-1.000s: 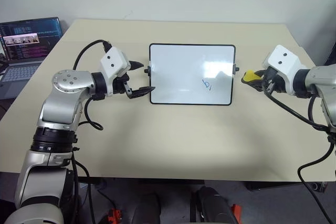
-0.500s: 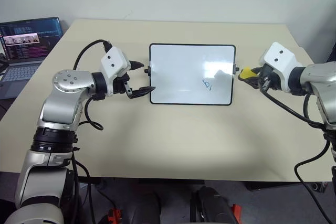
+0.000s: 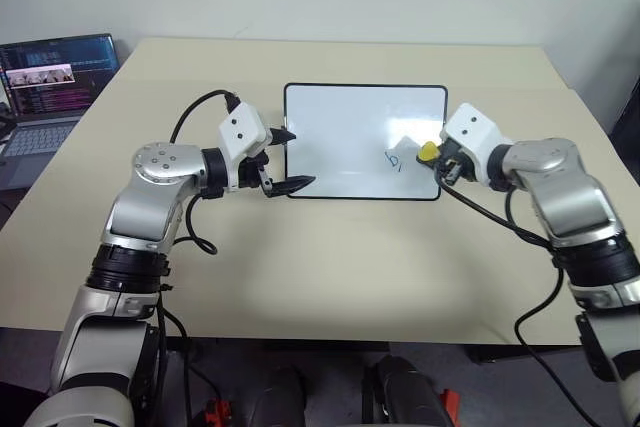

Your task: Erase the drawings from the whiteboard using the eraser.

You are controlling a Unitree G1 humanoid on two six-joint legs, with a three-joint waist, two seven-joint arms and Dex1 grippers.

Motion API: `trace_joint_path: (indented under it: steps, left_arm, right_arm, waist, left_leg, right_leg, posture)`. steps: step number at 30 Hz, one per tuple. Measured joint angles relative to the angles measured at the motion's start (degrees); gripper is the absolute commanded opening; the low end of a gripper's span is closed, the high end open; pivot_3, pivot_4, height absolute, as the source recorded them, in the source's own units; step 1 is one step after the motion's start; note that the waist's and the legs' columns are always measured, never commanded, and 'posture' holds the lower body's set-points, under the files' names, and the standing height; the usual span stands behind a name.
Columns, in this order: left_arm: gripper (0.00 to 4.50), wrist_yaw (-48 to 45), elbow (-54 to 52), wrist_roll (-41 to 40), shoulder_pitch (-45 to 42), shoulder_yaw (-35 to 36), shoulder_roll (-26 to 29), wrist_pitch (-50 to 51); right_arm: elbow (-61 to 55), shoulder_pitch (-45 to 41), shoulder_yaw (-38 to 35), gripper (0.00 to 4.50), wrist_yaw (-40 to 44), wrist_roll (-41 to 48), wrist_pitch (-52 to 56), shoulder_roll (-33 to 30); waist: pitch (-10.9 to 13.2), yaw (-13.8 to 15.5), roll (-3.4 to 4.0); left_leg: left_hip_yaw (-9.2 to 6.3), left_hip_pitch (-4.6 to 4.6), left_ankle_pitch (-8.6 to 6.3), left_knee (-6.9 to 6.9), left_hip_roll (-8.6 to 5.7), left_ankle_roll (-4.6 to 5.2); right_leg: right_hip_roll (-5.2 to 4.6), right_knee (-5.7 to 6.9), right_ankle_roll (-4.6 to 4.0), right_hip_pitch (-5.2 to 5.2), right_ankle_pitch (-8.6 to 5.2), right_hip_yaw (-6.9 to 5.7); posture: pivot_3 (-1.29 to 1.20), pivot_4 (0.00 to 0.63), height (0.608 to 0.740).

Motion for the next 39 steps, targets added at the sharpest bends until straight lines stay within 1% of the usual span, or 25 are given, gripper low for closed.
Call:
trace_joint_path:
  steps: [6, 10, 17, 24, 27, 30, 33, 35, 39]
  left_arm:
    - [4.5, 0.0, 0.0, 0.0, 0.0, -0.1, -0.2, 0.0]
    - [4.5, 0.0, -0.1, 0.0, 0.0, -0.1, -0.3, 0.1]
    - [4.5, 0.1, -0.5, -0.1, 1.1, -0.1, -0.2, 0.3]
    - [4.5, 0.1, -0.5, -0.1, 1.2, -0.1, -0.2, 0.4]
    - [4.5, 0.1, -0.4, -0.1, 1.1, -0.1, -0.3, 0.4]
    - [4.5, 0.1, -0.4, -0.1, 1.0, -0.1, -0.3, 0.4]
    - [4.5, 0.1, -0.4, -0.1, 0.9, -0.1, -0.4, 0.4]
    - [4.5, 0.1, -0.2, -0.1, 0.5, -0.1, -0.6, 0.3]
    - [4.5, 0.1, -0.1, -0.1, -0.4, -0.1, -0.7, 0.1]
  right_arm:
    - [7.9, -3.6, 1.7, 0.85, -3.0, -1.8, -4.8, 6.2]
    - [12.6, -5.3, 2.3, 0.85, -5.1, -3.3, -7.8, 8.0]
    - [14.7, -6.3, 5.3, 0.85, -5.8, -7.3, -10.8, 8.2]
    - [7.6, 0.7, 10.7, 0.84, 0.8, -9.3, -10.6, 7.3]
    - [6.7, 2.4, 11.8, 0.84, 1.6, -9.8, -10.6, 7.4]
    - [7.7, 2.0, 11.7, 0.84, 1.0, -9.9, -10.5, 7.8]
    - [10.3, 0.7, 11.7, 0.84, 0.2, -9.9, -10.6, 8.1]
    - [13.1, -1.9, 10.5, 0.84, -1.6, -9.9, -10.6, 8.0]
    - [18.6, -6.8, 6.9, 0.83, -6.4, -11.7, -10.9, 5.6]
  waist:
    - [0.0, 0.1, 0.0]
    - [0.0, 0.1, 0.0]
    - [0.0, 0.1, -0.01]
    - [-0.1, 0.0, -0.12]
    - [-0.1, 0.0, -0.12]
    - [-0.1, 0.0, -0.13]
    - [-0.1, 0.1, -0.13]
    - [-0.1, 0.1, -0.13]
    - [-0.1, 0.1, -0.15]
  left_leg:
    - [-0.02, 0.01, 0.0, 0.09, -0.01, 0.0]
    - [-0.03, 0.02, 0.0, 0.1, -0.01, 0.0]
    - [-0.03, 0.15, 0.02, 0.26, -0.02, -0.01]
    - [-0.06, 0.25, 0.02, 0.33, 0.0, -0.01]
    - [-0.04, 0.29, 0.03, 0.33, 0.0, -0.01]
    - [-0.05, 0.39, 0.06, 0.34, 0.0, 0.0]
    - [-0.02, 0.71, 0.07, 0.34, 0.0, 0.0]
    - [0.0, 1.1, 0.07, 0.34, 0.0, 0.0]
    - [0.04, 1.13, 0.1, 0.34, -0.02, 0.04]
  right_leg:
    - [0.0, 0.13, 0.0, 0.0, 0.0, -0.01]
    - [0.0, 0.17, 0.0, 0.0, 0.0, -0.02]
    - [0.03, 0.52, 0.0, 0.02, 0.0, 0.01]
    - [0.09, 0.6, 0.0, 0.09, 0.0, 0.04]
    - [0.1, 0.61, 0.01, 0.11, 0.0, 0.09]
    - [0.11, 0.6, 0.06, 0.21, 0.01, 0.09]
    - [0.1, 0.57, 0.3, 0.58, -0.11, 0.12]
    - [0.1, 0.51, 0.35, 1.0, -0.13, 0.15]
    - [0.1, 0.49, 0.39, 1.03, -0.11, 0.24]
  posture:
    - [0.0, 0.15, 0.74]
    - [0.0, 0.15, 0.74]
    - [0.0, 0.15, 0.74]
    - [0.0, 0.15, 0.74]
    - [0.0, 0.15, 0.74]
    - [0.0, 0.15, 0.74]
    - [0.0, 0.15, 0.74]
    - [0.0, 0.15, 0.74]
    - [0.0, 0.15, 0.74]
